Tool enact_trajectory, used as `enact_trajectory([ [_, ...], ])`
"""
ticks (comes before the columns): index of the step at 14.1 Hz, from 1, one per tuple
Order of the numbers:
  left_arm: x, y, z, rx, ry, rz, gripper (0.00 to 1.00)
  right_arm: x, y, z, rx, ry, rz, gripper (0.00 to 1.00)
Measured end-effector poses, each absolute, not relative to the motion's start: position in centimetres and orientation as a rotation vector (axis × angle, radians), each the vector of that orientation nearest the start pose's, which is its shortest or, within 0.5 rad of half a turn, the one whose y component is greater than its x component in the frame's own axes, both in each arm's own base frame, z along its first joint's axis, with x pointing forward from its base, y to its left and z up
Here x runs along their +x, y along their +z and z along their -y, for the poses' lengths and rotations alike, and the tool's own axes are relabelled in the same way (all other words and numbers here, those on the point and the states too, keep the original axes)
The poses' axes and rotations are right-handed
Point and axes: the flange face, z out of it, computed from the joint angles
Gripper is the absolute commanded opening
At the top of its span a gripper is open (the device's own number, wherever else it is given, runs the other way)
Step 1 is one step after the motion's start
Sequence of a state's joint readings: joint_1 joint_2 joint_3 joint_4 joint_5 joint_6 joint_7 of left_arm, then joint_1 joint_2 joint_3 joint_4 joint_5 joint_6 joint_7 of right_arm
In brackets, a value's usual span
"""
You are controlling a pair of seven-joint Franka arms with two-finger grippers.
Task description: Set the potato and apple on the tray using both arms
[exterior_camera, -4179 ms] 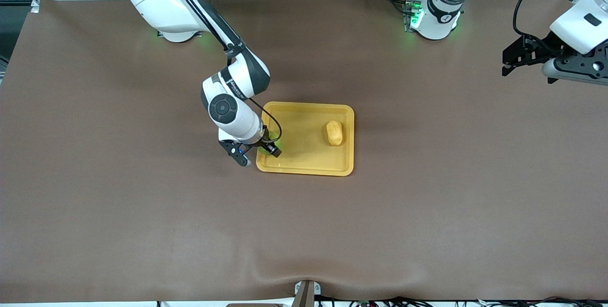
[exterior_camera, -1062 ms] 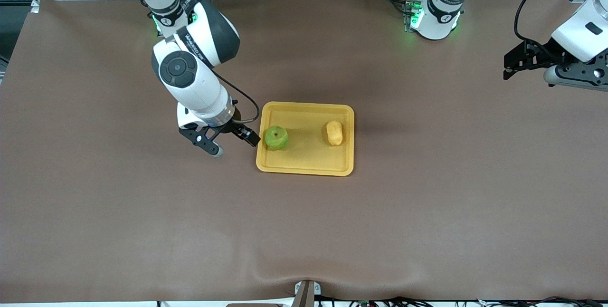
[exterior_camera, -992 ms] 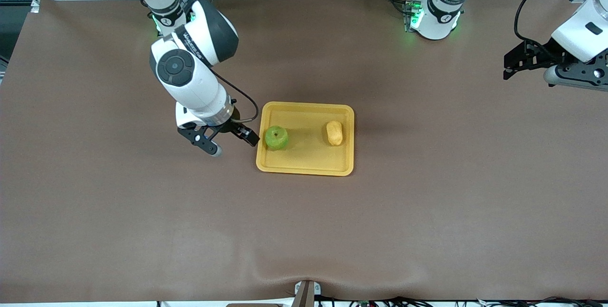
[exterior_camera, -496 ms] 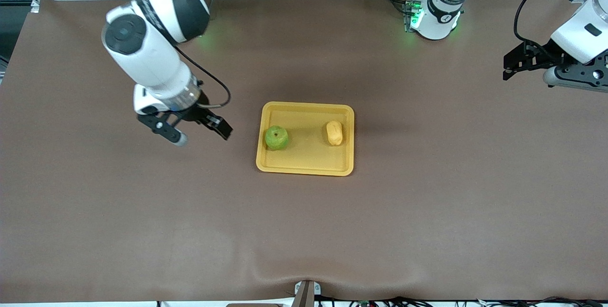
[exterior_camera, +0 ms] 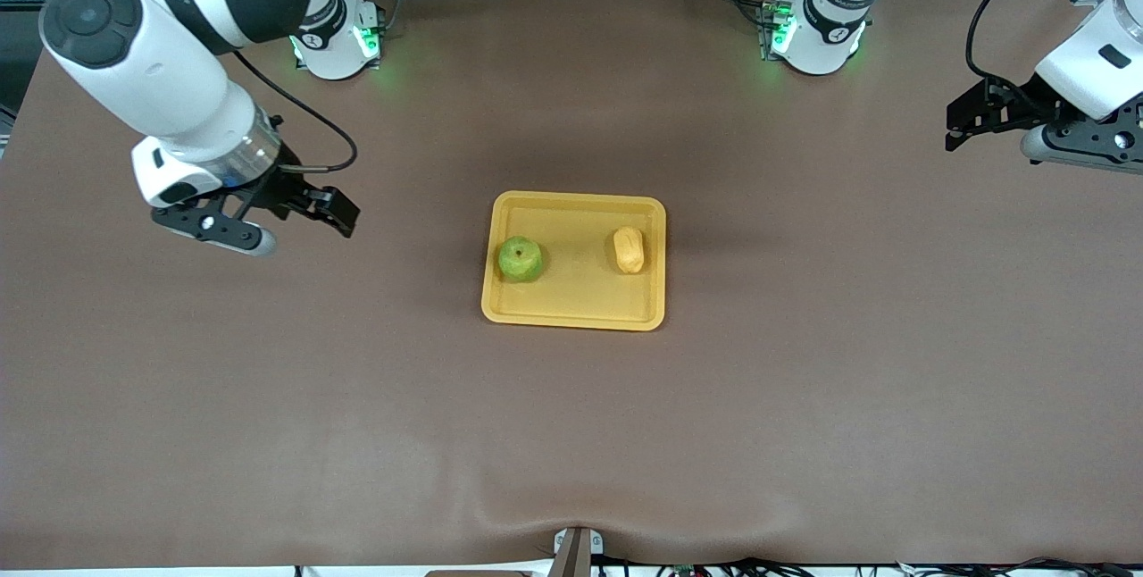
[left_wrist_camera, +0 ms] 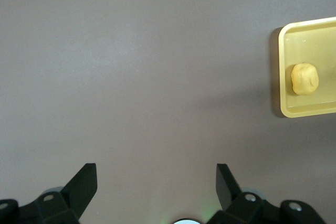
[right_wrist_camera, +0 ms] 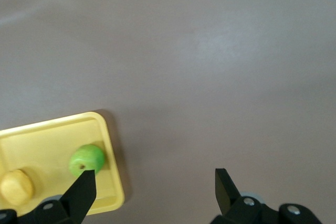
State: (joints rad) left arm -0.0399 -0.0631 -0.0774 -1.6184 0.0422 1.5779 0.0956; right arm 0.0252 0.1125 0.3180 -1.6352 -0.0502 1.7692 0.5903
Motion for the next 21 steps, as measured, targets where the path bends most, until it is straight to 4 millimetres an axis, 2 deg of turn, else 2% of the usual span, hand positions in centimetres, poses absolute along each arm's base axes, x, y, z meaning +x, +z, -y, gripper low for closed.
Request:
enact_trajectory([
  [3, 53.2, 63.7, 6.0, -3.077, -0.035, -0.328, 1.0, 57.1, 56.5, -16.7, -3.166, -0.02, -0.219, 1.0],
  [9, 53.2, 63.7, 6.0, -3.077, -0.035, -0.328, 1.0, 57.4, 61.1, -8.0, -3.199, 0.093, 0.034, 1.0],
  [14, 53.2, 63.7, 6.0, -3.077, -0.034, -0.328, 1.0, 56.8, 64.7, -2.9, -3.202, 0.107, 0.031, 1.0],
  [16, 53.2, 63.7, 6.0, -3.077, -0.034, -0.328, 1.0, 56.6, 65.4, -0.7, -3.179, 0.113, 0.095, 1.0],
  [19, 53.2, 63.7, 6.0, -3.077, -0.034, -0.328, 1.0, 55.8, 66.1, 4.6, -3.097, 0.107, 0.065, 1.0],
  [21, 53.2, 63.7, 6.0, -3.077, -0.034, -0.328, 1.0, 55.3, 66.2, 6.6, -3.082, 0.121, 0.08, 1.0],
])
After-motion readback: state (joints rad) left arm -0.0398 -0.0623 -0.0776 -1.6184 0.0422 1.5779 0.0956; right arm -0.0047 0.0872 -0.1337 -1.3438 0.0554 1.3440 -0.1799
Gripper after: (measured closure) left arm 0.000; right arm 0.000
